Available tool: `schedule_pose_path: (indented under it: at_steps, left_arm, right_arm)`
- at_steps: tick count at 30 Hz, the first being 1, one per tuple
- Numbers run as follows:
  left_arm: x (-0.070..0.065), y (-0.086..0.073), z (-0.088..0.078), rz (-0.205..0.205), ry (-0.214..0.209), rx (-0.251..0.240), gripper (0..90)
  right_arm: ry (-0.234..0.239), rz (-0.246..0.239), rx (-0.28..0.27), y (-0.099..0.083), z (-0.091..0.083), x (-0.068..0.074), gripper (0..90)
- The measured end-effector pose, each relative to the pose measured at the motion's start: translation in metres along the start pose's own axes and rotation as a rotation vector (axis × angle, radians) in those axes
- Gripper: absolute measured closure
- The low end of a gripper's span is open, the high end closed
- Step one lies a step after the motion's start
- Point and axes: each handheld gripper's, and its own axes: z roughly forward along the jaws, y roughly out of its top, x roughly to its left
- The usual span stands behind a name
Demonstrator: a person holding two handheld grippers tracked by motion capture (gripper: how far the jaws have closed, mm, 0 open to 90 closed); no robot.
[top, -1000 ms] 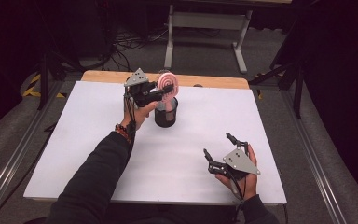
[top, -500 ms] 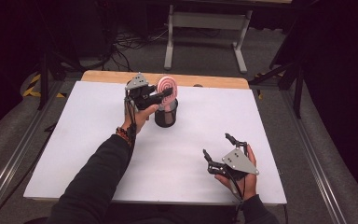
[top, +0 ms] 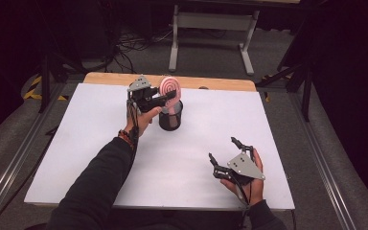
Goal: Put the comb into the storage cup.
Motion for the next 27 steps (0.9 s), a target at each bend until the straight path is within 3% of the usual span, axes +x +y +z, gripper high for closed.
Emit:
schedule_pose_path:
  at_steps: [4,16,19,21,27]
  left_arm:
    - [0.006,-0.001,-0.002,0.004,0.017,0.013,57.1]
    - [0.024,-0.004,-0.009,-0.035,0.055,0.040,55.9]
    - [0.027,-0.003,-0.010,-0.019,0.036,0.056,56.9]
    - [0.028,-0.003,-0.010,-0.005,0.052,0.070,57.0]
    - [0.032,-0.004,-0.013,-0.028,0.064,0.082,54.5]
  right_arm:
    - [-0.009,0.003,0.000,0.000,0.000,-0.001,13.4]
    - [-0.003,-0.001,0.013,-0.002,0.001,0.000,13.3]
    - [-0.001,0.000,0.013,-0.002,0.002,0.000,13.2]
    - [0.000,-0.002,0.014,-0.002,0.002,0.000,13.2]
    - [0.002,-0.005,0.017,-0.002,0.001,0.000,13.1]
